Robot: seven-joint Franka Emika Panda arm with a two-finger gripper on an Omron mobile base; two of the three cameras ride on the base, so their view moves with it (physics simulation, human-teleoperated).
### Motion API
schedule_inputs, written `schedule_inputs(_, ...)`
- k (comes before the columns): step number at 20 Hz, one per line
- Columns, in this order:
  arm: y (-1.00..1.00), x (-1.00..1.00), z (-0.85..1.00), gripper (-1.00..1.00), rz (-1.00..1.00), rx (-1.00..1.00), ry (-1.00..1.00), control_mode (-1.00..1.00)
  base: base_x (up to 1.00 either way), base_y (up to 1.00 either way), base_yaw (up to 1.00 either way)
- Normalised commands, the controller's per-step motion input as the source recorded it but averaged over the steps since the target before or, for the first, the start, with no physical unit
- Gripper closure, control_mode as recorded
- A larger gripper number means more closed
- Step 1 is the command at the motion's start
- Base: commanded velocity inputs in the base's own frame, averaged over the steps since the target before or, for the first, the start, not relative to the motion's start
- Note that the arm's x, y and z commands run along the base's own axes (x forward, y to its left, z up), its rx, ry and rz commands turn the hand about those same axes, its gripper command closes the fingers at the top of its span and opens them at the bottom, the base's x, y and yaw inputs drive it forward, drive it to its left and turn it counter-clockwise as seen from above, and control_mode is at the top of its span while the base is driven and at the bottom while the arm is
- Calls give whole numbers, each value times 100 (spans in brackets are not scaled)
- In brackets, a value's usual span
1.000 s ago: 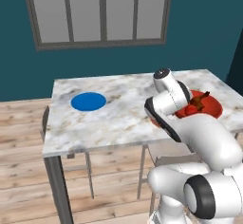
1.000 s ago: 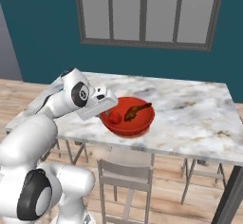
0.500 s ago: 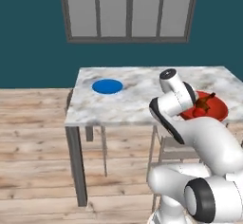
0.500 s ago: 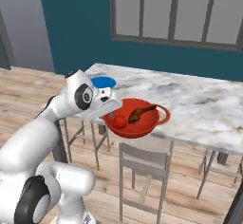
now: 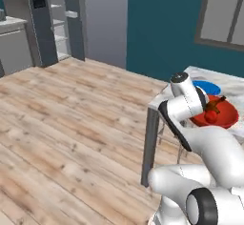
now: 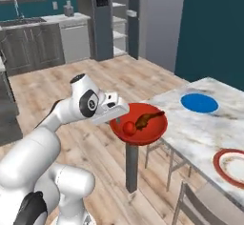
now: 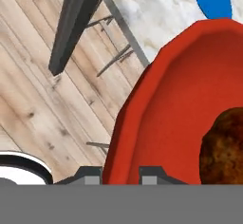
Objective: Pick the chicken drumstick and tomato from their plates and place them in the bowl. Then put the bowl in the fridge.
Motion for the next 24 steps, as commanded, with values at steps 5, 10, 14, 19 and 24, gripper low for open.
schedule_inputs(5,0,0,0,100,0,0,0,100,1,-1,100)
schedule_inputs(10,0,0,0,100,0,0,0,100,42,-4,71)
schedule_inputs(14,0,0,0,100,0,0,0,100,80,0,31)
schedule_inputs(19,0,0,0,100,0,0,0,100,92,0,24)
schedule_inputs(24,0,0,0,100,0,0,0,100,94,-6,13)
